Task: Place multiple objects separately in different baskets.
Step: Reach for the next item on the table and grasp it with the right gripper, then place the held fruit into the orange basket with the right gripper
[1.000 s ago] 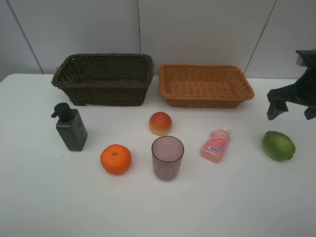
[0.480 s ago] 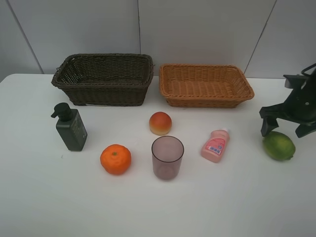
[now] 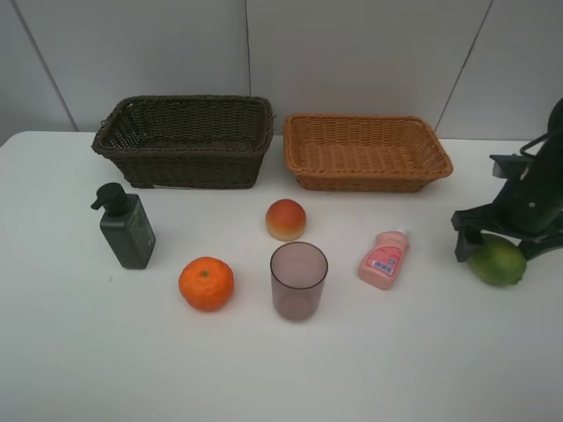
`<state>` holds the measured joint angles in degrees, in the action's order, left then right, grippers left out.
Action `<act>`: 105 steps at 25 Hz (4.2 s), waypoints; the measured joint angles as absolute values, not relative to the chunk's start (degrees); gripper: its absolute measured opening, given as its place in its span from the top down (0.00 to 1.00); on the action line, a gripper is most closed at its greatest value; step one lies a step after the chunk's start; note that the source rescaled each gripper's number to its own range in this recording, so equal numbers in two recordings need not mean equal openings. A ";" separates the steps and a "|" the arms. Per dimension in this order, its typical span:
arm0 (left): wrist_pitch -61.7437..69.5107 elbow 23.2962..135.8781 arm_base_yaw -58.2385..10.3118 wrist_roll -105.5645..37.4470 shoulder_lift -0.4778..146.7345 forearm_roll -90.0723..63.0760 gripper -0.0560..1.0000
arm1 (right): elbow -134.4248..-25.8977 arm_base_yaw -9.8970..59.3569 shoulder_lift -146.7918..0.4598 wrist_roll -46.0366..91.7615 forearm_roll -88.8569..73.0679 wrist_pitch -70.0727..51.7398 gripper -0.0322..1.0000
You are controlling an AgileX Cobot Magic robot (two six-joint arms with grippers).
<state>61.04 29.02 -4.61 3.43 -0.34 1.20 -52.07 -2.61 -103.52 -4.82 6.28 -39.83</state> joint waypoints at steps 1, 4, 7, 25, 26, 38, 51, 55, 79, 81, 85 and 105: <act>61.04 29.02 -4.61 3.43 -0.34 1.20 0.00 | -52.07 -2.61 -103.52 -4.82 6.28 -39.83 0.20; 61.04 29.02 -4.61 3.43 -0.34 1.20 0.00 | -52.07 -2.55 -103.52 -4.82 6.28 -39.72 0.20; 61.04 29.02 -4.61 3.43 -0.34 1.20 0.00 | -51.01 -2.55 -103.52 -4.82 6.38 -38.60 0.20; 61.04 29.02 -4.61 3.43 -0.34 1.20 0.00 | -49.70 -2.55 -103.65 -4.88 6.34 -35.99 0.72; 61.04 29.02 -4.61 3.43 -0.34 1.20 0.00 | -49.70 -2.55 -103.65 -4.88 6.34 -35.99 0.72; 61.04 29.02 -4.61 3.43 -0.34 1.20 0.00 | -49.70 -2.55 -103.65 -4.88 6.28 -35.99 0.72; 61.04 29.02 -4.61 3.43 -0.34 1.20 0.00 | -60.97 3.88 -103.69 -4.88 6.40 -53.78 0.72; 61.04 29.02 -4.61 3.43 -0.34 1.20 0.00 | -68.51 7.47 -103.71 -4.88 5.95 -63.20 0.72; 61.04 29.02 -4.61 3.43 -0.34 1.20 0.00 | -119.53 16.51 -133.40 -3.40 6.44 -60.39 0.72; 61.04 29.02 -4.61 3.43 -0.34 1.20 0.00 | -119.60 16.57 -135.45 -3.40 6.29 -57.45 0.72; 61.04 29.02 -4.61 3.43 -0.34 1.20 0.00 | -119.70 16.57 -138.73 -3.40 6.24 -53.54 0.72; 61.04 29.02 -4.61 3.43 -0.34 1.20 0.00 | -119.76 20.67 -132.31 -6.67 7.01 -62.32 0.02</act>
<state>61.04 29.02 -4.61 3.43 -0.34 1.20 -119.76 20.67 -132.31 -6.67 7.01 -62.32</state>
